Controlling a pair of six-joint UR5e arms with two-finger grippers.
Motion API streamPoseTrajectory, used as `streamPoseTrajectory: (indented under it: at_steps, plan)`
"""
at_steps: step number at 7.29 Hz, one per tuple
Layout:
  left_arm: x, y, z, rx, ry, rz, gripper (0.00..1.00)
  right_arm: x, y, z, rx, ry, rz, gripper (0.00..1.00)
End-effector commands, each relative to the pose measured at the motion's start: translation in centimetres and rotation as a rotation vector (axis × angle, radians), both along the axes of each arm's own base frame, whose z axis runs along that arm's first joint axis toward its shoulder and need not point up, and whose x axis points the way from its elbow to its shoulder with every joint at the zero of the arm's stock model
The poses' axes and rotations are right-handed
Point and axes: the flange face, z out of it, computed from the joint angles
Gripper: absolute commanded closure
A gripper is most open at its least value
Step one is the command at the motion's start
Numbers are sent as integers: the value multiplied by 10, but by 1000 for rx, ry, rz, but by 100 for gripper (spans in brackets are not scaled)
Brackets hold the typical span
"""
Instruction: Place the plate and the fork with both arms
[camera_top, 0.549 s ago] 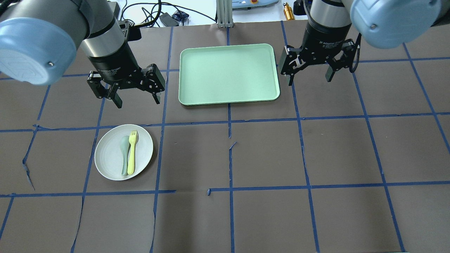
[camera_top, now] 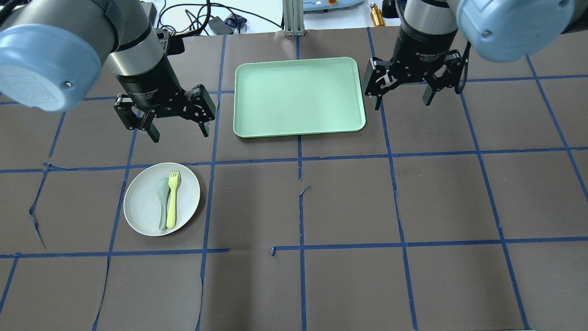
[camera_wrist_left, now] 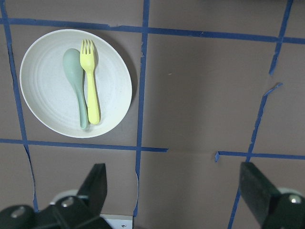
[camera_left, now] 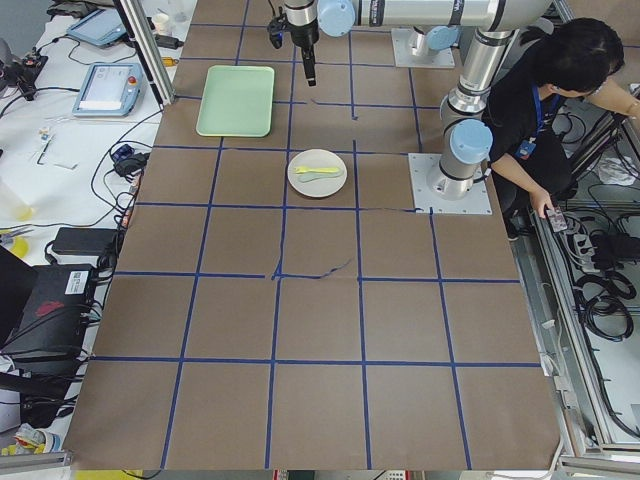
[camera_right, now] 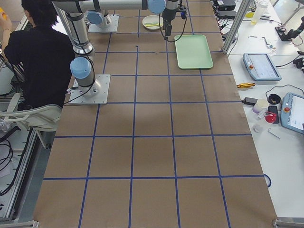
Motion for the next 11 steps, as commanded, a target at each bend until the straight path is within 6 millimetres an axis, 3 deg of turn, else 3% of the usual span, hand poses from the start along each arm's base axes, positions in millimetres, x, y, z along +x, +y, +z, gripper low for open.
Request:
streamPoseTrajectory:
  at_steps: [1, 11]
  plan:
    - [1, -4, -9, 17, -1, -6, 0, -3, -4, 0, 0, -9, -6, 0]
    - [2, 0, 1, -17, 0, 8, 0, 0, -1, 2, 0, -1, 1, 0]
